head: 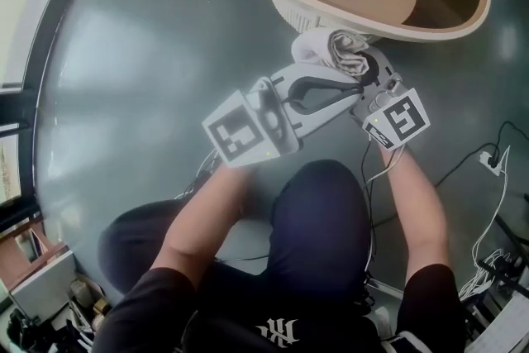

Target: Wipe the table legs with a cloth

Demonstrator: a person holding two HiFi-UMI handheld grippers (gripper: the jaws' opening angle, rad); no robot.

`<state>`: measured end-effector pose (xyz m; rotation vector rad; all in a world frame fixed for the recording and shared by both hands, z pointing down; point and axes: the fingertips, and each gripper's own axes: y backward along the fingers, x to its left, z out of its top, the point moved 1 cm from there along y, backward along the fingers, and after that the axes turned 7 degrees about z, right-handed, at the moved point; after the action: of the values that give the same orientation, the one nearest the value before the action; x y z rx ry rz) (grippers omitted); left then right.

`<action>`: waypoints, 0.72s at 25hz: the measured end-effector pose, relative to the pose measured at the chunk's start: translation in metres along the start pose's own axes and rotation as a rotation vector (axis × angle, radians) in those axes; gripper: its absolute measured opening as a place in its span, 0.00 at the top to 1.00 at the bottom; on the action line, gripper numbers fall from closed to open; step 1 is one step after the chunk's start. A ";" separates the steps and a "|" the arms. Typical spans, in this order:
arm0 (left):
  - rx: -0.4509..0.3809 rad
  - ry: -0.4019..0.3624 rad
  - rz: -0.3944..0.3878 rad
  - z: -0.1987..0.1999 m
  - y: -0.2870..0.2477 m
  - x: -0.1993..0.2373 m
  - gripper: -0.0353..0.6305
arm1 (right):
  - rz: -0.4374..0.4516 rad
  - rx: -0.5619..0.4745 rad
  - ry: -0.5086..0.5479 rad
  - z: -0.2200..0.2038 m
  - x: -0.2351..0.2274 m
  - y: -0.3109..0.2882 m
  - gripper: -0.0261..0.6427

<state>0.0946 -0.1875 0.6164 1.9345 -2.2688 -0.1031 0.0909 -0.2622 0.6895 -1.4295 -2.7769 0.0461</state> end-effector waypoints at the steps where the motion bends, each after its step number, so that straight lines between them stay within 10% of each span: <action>1: -0.002 -0.014 0.010 0.005 -0.002 0.000 0.94 | 0.001 -0.019 0.007 0.009 0.000 -0.001 0.85; 18: 0.012 -0.032 -0.065 0.007 -0.004 -0.016 0.94 | -0.054 -0.003 -0.041 0.001 -0.007 -0.013 0.85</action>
<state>0.0997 -0.1728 0.6081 2.0274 -2.2322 -0.1292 0.0847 -0.2753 0.6889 -1.3688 -2.8482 0.0714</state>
